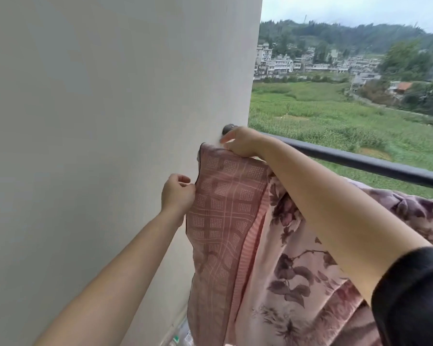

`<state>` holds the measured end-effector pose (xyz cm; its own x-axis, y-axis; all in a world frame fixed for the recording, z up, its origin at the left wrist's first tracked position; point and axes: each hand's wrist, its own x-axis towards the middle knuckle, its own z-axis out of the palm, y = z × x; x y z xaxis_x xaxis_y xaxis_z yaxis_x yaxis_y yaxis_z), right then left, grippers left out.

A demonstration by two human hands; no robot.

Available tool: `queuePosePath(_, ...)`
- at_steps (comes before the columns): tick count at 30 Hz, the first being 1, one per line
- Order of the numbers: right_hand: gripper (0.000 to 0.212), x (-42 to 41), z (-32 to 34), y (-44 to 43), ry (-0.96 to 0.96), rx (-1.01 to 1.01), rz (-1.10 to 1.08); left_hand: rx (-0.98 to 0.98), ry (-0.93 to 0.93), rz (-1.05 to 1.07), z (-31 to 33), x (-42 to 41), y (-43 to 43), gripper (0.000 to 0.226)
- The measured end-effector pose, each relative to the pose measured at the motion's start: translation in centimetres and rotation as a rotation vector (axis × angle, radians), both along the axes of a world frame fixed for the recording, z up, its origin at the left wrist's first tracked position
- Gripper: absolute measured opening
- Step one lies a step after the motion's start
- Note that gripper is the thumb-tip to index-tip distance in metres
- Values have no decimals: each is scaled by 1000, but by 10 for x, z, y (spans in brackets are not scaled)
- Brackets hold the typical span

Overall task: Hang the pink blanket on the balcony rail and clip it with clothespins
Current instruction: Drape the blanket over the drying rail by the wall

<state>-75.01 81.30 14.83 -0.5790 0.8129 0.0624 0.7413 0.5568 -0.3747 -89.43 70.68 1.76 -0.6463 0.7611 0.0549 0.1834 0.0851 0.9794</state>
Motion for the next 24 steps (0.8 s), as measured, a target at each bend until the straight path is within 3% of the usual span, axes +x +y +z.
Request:
queuePosePath(4,38,31,5,-30,-39,95,-17,163,529,132,28,11,1,25)
queuePosePath(7,43,62,0,-51,-35,241,-90,268,868,3,50,28,8,41)
queuePosePath(10,54,98,-13,-71,-42,390,-167,177,1101,-176,45,38,20,49)
queuePosePath(14,68,157,-32,-103,-215,599,-257,154,1183,-147,38,44,26,54)
queuePosePath(24,64,287,-51,-156,-332,896,-491,181,1156,-62,37,55,22,50)
